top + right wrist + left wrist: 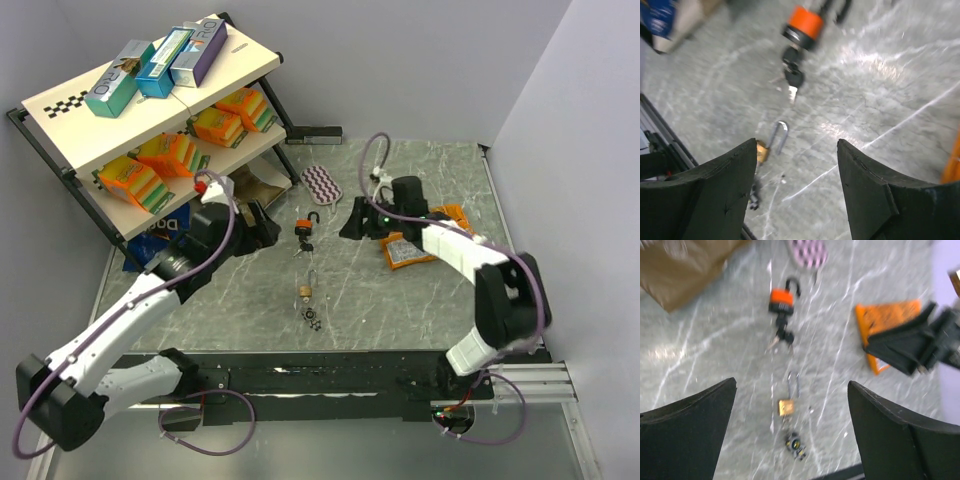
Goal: Unlock with the key
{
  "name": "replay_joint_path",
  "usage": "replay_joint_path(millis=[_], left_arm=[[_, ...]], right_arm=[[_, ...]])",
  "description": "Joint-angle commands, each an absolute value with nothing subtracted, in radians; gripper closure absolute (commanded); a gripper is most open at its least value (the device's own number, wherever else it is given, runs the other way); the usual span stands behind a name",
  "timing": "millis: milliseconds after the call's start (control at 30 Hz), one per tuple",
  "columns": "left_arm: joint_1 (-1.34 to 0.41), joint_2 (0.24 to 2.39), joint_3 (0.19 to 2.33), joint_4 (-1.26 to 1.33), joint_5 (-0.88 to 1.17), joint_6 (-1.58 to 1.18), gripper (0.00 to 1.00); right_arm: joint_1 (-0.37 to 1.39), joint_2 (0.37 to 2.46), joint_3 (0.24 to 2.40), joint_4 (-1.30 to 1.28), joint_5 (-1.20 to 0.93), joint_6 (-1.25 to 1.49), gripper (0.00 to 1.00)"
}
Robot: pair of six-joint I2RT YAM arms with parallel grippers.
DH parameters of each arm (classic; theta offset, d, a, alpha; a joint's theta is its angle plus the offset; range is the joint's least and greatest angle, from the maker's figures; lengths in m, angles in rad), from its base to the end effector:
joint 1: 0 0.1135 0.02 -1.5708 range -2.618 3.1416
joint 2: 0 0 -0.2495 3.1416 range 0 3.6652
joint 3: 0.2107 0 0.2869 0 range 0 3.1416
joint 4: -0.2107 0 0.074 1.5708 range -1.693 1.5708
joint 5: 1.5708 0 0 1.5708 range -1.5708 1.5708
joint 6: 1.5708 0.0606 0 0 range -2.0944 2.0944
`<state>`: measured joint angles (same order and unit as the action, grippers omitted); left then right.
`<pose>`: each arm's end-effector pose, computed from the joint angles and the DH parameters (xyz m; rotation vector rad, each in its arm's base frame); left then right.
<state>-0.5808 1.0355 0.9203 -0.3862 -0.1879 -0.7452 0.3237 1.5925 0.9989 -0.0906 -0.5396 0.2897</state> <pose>0.2532 -0.1526 0.2913 -0.2918 2.1016 -0.6149 0.3591 0.1533 0.1761 -0.3391 2.2814 0.9307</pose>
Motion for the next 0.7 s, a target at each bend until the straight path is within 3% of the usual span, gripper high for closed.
replay_joint_path(millis=[0,400,667], left_arm=[[-0.577,0.938,0.960,-0.288,-0.284,-0.730,0.04],[-0.577,0.871,1.041,-0.339,-0.429,-0.709,0.04],[-0.577,0.871,1.026,-0.318,-0.399,-0.718,0.04]], right_arm=[[0.301,1.367,0.966,-0.123,-0.534,0.255,0.28],[0.302,0.971,0.934,-0.284,-0.347,0.225,0.28],[0.301,0.903,0.857,-0.199,-0.344,0.276,0.28]])
